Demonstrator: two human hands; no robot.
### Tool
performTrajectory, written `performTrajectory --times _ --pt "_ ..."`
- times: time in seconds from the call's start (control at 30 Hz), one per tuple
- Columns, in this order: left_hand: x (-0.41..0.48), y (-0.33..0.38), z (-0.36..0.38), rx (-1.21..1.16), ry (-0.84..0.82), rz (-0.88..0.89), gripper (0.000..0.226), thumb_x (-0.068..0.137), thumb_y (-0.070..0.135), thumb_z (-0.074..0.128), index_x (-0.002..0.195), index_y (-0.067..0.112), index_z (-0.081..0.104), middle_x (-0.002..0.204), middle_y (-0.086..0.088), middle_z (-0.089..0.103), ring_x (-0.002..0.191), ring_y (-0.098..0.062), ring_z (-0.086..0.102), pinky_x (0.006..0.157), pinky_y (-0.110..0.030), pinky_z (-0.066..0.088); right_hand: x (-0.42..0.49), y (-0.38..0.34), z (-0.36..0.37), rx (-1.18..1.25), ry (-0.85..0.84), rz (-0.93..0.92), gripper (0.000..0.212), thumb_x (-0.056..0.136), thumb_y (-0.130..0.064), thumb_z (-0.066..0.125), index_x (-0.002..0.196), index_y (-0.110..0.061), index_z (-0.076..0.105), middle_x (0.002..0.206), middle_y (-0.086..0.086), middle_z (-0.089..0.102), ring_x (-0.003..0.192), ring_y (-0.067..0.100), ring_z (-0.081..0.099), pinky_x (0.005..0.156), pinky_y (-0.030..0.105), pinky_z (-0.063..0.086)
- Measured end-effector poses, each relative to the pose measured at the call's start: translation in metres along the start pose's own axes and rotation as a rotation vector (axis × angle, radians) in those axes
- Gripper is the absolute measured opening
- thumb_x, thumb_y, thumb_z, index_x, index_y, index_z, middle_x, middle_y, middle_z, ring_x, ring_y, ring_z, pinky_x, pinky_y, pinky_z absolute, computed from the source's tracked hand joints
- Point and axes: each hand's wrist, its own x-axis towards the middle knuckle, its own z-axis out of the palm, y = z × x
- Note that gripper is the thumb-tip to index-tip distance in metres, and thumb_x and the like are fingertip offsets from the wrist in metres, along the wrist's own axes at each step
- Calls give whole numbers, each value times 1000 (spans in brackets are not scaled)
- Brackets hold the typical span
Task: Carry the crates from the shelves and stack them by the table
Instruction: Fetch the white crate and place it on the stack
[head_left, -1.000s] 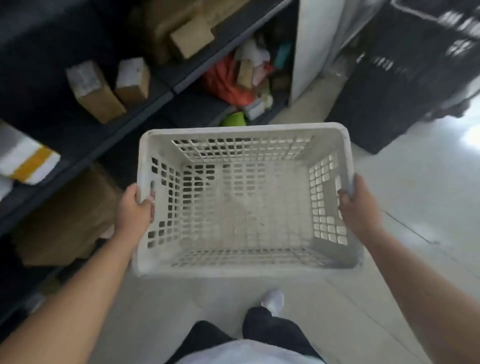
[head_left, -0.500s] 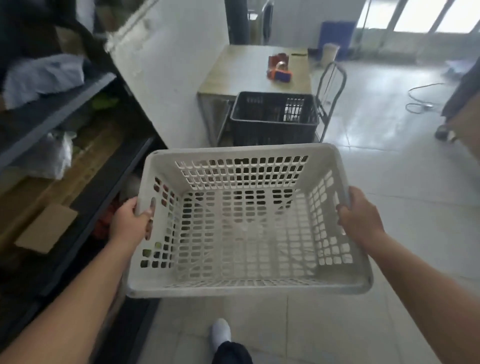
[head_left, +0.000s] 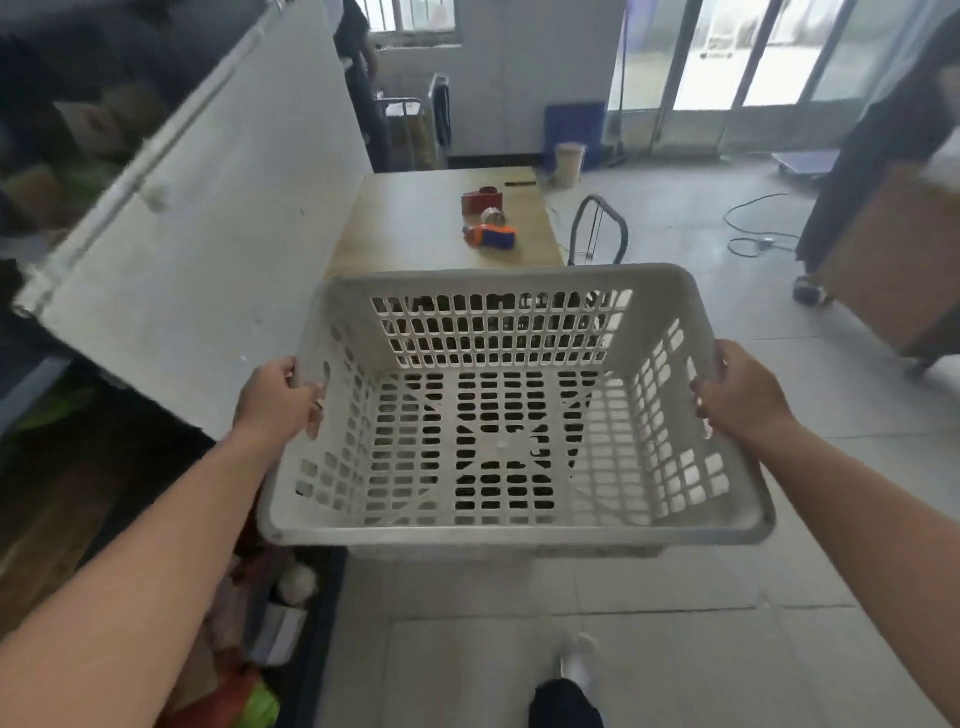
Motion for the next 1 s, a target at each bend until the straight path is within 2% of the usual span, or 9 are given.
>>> performTrajectory --times 0.1,0.2,0.37,0.57,0.7,0.83,0.9,1.0 --pt "72 28 21 -12 13 21 6 83 13 66 88 11 67 64 -10 71 59 -29 70 63 -43 56 85 -15 7 9 1 -21 20 80 -17 55 100 -20 55 88 12 68 79 36 66 79 45 53" --pt "140 52 42 -14 51 14 8 83 13 67 91 12 68 68 -9 72 60 -28 70 65 -46 58 167 -37 19 31 -12 -47 24 82 -16 53 106 -21 54 89 11 68 80 35 66 79 44 53" --pt "231 93 73 -19 63 -13 12 89 7 62 99 9 67 79 -13 72 64 -30 71 57 -32 50 277 -68 44 48 -68 -38 22 82 -18 46 102 -23 53 87 9 67 72 32 68 75 44 54" --pt "341 109 114 27 -2 -8 8 90 10 62 97 12 65 71 -9 72 64 -24 68 55 -29 44 387 -89 81 -7 -93 -6 16 85 -21 50 100 -24 54 85 10 68 72 33 67 74 46 55" --pt "399 109 138 56 -55 -12 9 90 9 62 98 12 65 66 -7 71 61 -22 67 53 -27 43 428 -99 107 -26 -95 51 18 86 -19 48 103 -23 54 85 9 67 72 32 66 73 46 56" --pt "426 115 150 87 -83 -48 9 93 6 59 101 11 62 69 -10 68 56 -18 61 44 -24 40 450 -104 128 -24 -152 124 25 87 -17 46 109 -28 52 87 7 67 75 31 66 75 46 55" --pt "433 114 152 104 -95 -61 11 93 5 59 102 10 62 70 -12 68 54 -17 60 41 -20 39 458 -101 136 -32 -185 137 25 88 -17 46 110 -27 53 87 7 67 75 30 66 74 44 55" --pt "438 110 155 117 -93 -112 15 93 5 58 106 9 63 75 -14 69 55 -18 61 44 -22 39 467 -102 144 -36 -234 138 26 89 -16 46 111 -28 54 87 6 67 76 29 65 70 39 51"
